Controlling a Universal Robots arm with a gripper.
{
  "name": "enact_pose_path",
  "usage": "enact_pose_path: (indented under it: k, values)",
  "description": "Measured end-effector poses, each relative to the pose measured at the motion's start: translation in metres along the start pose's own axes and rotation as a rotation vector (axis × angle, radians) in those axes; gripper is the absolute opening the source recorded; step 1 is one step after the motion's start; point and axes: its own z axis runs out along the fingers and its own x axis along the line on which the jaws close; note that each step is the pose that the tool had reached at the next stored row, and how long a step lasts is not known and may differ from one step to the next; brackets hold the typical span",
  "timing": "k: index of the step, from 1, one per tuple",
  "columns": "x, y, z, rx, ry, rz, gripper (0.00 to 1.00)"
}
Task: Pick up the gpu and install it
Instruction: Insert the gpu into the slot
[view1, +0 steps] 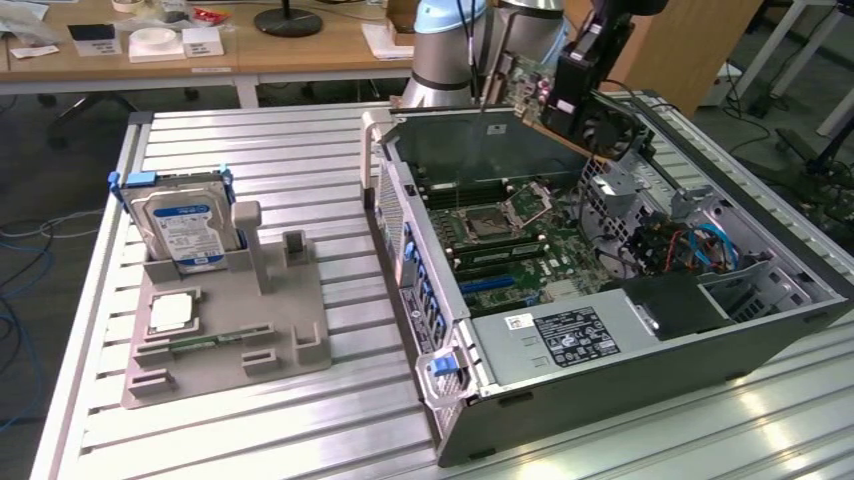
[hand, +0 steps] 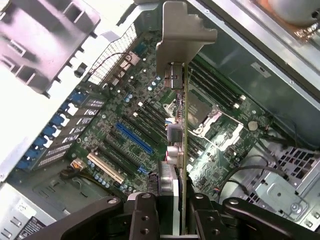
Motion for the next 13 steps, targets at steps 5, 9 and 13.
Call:
enact_pose_path:
  k: [5, 9, 13]
  values:
    - [0.0000, 0.0000, 0.0000, 0.0004, 0.0029, -0.072, 0.28]
    - [0.0000, 0.0000, 0.0000, 0.0006, 0.0053, -0.129, 0.28]
    - [0.0000, 0.0000, 0.0000, 0.0009, 0.0080, -0.192, 0.28]
